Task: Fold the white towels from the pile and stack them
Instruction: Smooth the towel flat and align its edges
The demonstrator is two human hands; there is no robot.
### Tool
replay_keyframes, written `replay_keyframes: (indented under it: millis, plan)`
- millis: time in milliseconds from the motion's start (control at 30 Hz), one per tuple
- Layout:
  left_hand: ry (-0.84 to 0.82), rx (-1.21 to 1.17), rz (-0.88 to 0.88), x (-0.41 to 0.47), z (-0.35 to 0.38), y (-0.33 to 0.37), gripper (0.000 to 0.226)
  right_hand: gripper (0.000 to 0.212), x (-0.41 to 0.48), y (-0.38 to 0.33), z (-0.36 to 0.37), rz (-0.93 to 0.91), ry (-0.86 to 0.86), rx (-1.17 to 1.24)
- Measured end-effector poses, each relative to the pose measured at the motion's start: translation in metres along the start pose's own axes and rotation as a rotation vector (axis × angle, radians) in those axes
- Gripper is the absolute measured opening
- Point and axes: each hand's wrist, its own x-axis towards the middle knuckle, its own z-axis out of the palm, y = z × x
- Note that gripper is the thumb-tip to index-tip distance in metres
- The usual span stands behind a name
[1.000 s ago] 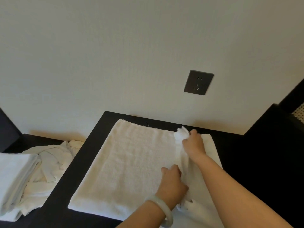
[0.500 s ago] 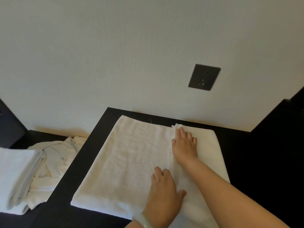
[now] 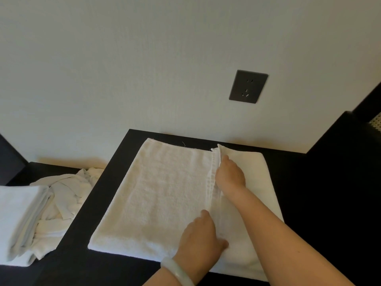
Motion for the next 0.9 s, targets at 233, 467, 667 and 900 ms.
replay_keyframes:
  millis: [233,467,667,900]
  plan:
    - [-0.02,-0.167,0.003,0.001,0.0,-0.015,0.03,0.008,-0.022,-0.003,0.016,-0.158,0.025,0.208]
    - [-0.09,-0.147,-0.062,0.006,-0.005,-0.015,0.029,0.061,-0.06,0.055,-0.003,-0.136,0.043,0.01]
    - [-0.216,-0.008,-0.098,0.015,-0.014,-0.003,0.016,0.07,-0.101,0.067,0.024,-0.042,-0.058,-0.229]
    - [0.075,-0.116,-0.167,0.062,-0.018,0.033,0.072,0.059,-0.131,0.064,0.014,-0.191,-0.144,-0.009]
